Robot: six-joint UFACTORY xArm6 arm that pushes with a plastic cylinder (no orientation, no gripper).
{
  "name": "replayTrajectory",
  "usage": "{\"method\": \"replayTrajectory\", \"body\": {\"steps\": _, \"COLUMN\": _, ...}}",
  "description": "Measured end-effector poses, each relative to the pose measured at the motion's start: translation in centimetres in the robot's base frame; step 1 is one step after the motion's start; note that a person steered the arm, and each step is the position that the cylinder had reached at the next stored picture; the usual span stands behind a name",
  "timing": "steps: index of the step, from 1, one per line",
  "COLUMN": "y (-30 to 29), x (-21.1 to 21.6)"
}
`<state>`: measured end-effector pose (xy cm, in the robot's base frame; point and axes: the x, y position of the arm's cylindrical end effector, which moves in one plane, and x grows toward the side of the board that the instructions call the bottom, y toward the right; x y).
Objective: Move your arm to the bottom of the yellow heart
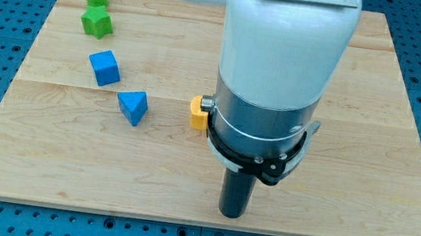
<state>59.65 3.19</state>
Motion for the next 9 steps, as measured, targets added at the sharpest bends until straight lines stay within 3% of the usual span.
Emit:
{"method": "replayTrajectory", "body": {"steps": 3, "y": -5.3, "x": -5.5}}
{"method": "replayTrajectory", "body": {"steps": 8, "y": -7.2, "x": -5.3}}
{"method": "replayTrajectory", "body": {"steps": 9, "y": -7.2, "x": -2.4}}
